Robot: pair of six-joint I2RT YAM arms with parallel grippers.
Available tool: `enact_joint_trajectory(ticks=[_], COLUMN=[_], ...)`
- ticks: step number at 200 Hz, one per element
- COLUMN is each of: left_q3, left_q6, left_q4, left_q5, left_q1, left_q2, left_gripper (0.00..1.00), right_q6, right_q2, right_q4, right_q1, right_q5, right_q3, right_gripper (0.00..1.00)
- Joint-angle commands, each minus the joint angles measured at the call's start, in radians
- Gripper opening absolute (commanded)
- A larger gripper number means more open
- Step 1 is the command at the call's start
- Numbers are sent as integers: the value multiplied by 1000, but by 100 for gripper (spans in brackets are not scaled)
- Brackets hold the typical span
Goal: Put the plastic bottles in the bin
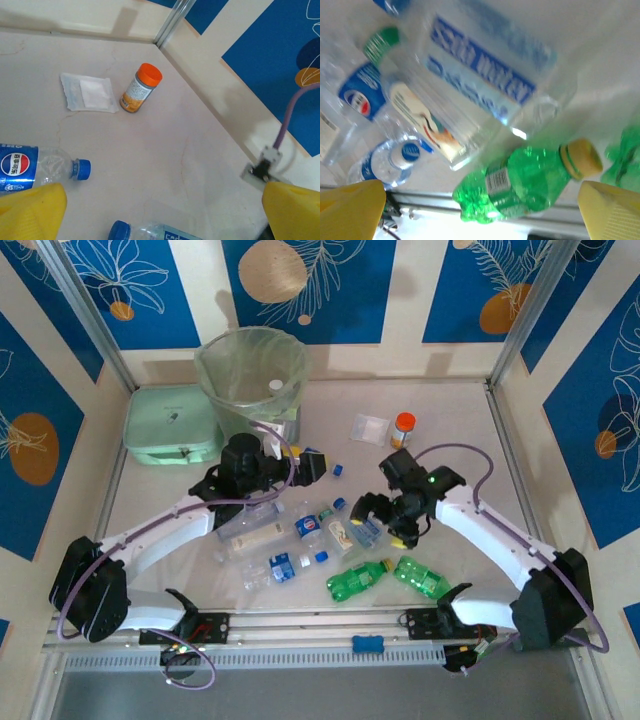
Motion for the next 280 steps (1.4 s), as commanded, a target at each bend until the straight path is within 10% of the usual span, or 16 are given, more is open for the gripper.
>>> enact_joint_trajectory(ticks=[1,86,232,280], left_q3=[-19,-59,-69,-74], left_q6=[15,57,72,65], left_q4=[28,-25,-80,-79], left_q5=[-45,-140,-185,-192], left_q1=[-3,0,0,0], left_q2=[-14,-51,-102,-104], left_gripper=[100,100,100,100], right_q6=[166,406,24,-195], right_q2=[-70,-199,131,202], right_q4=[-73,-188,251,30], right_q1=[51,25,-269,-289], right_q5=[-67,-62,-37,173], right_q3=[-74,-234,-133,109], right_gripper=[99,99,99,99])
